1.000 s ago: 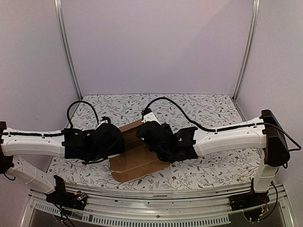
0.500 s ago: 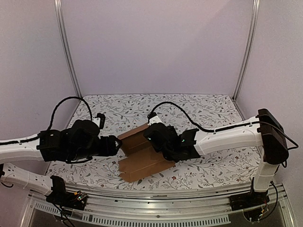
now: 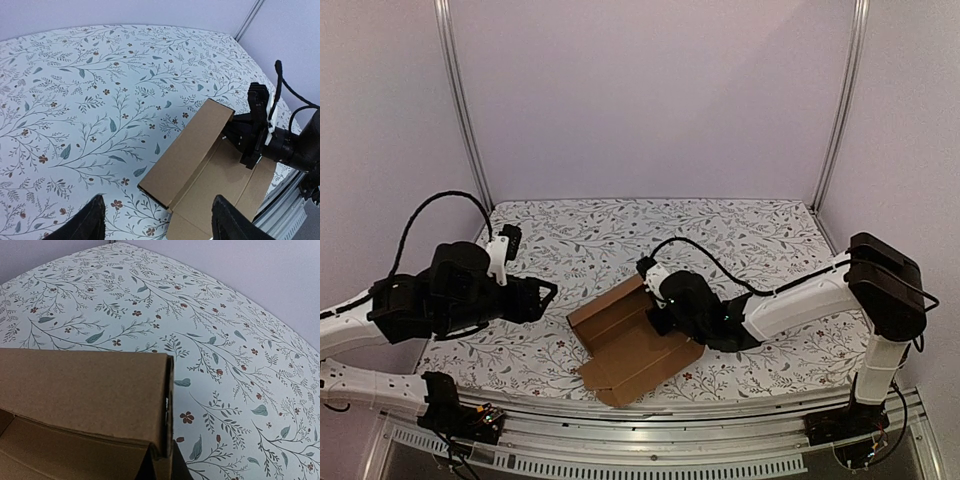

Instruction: Fold the paper box

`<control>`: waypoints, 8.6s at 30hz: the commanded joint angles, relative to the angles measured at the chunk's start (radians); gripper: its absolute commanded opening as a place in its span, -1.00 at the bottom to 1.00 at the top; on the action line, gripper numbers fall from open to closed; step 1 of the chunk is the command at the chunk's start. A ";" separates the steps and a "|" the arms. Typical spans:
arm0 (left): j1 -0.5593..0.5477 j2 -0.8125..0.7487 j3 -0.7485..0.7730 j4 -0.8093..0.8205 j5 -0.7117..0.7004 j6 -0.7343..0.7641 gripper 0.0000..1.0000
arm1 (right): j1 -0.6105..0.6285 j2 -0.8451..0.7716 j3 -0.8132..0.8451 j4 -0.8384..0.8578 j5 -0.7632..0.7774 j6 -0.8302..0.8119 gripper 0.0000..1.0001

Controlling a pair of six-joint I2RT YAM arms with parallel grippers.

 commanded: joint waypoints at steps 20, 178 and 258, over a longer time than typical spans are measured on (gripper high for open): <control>0.075 0.461 0.084 0.411 0.373 0.118 0.20 | -0.005 0.208 -0.235 0.802 -0.305 -0.121 -1.00; 0.078 0.728 0.132 0.430 0.403 0.045 -1.00 | 0.053 0.125 -0.321 0.724 -0.191 -0.016 0.17; 0.316 0.547 -0.080 0.280 0.689 0.038 -0.12 | 0.048 -0.253 -0.556 0.068 -0.491 1.031 0.27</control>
